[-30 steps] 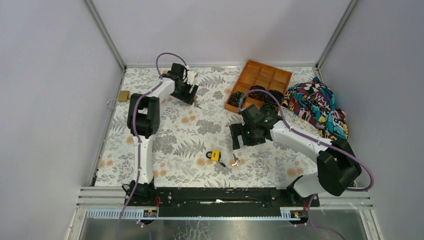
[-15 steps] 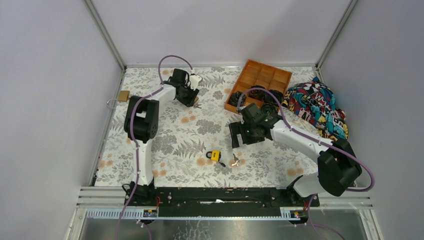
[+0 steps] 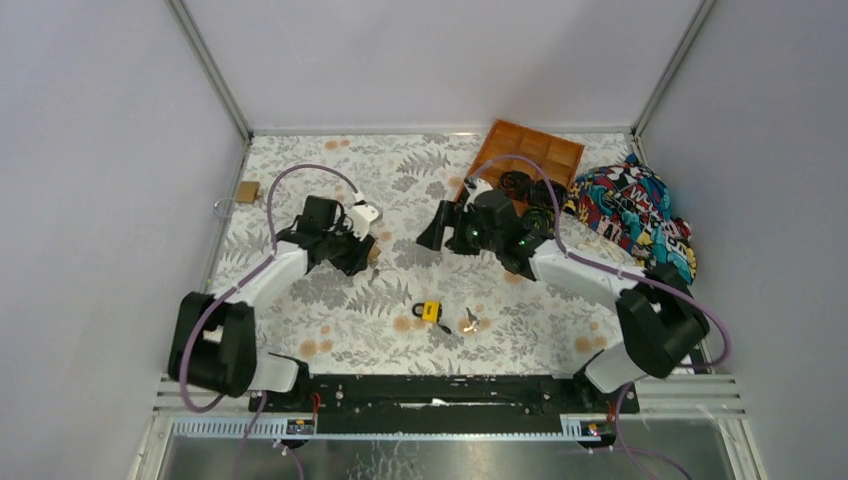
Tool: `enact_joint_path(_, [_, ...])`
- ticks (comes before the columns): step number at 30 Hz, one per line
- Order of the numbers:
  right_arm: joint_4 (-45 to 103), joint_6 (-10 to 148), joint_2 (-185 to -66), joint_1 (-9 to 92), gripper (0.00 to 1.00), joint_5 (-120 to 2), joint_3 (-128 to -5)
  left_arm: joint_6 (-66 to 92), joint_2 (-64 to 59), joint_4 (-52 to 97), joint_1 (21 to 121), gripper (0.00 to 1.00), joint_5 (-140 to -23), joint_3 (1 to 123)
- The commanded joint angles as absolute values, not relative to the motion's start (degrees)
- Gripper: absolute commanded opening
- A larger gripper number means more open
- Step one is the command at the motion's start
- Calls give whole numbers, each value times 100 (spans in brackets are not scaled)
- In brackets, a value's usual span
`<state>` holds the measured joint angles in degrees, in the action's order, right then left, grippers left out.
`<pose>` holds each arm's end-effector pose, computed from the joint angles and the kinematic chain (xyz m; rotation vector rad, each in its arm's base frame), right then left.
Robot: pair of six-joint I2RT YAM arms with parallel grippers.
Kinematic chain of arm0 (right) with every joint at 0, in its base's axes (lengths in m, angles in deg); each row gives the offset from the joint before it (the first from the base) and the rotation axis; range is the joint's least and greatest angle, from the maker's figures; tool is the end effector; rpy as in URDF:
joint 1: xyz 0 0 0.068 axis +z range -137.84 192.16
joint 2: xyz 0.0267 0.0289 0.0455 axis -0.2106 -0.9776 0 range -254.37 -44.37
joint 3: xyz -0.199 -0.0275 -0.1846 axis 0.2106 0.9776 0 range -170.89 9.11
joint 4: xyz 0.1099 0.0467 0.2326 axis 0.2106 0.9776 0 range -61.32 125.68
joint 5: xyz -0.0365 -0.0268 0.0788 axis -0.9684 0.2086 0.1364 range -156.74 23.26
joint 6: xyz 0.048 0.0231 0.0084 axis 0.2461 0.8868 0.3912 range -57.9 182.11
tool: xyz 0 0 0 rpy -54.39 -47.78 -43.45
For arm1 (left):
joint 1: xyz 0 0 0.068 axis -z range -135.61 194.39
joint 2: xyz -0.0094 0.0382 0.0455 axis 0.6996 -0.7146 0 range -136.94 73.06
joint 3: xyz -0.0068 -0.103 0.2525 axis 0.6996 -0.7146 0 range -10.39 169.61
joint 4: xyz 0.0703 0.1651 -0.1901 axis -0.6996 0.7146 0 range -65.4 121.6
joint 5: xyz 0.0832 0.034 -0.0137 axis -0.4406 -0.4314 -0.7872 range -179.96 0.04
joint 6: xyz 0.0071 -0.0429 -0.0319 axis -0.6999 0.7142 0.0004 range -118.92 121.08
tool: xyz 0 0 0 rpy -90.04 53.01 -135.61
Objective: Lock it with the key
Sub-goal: Pick up the lock from the center of the board.
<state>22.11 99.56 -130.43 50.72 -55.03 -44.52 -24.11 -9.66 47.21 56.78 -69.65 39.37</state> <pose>0.2604 0.2168 0.2487 -0.1604 2.1687 1.0126 0.2762 -0.0734 0.2038 0.9312 2.3087 -0.3566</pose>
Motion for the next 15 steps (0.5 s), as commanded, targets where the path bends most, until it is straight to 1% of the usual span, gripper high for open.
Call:
enact_joint_path(1, [541, 10645, -13356, 5383, 95, -5277, -4319, -2250, 218, 2956, 6069, 0, -6749, 2920])
enact_joint_path(5, [116, 10453, -13543, 5734, 97, -5217, -4378, -1895, 1182, 1354, 6639, 0, -7638, 2166])
enact_joint_path(8, [-131, 10434, -13677, 5812, 98, -5139, -4364, -1697, 1479, 1007, 6818, 0, -7941, 2014])
enact_joint_path(15, [-56, 10147, -14099, 5813, 94, -5060, -4720, -1798, 2024, 756, 7029, 0, -7775, 1749])
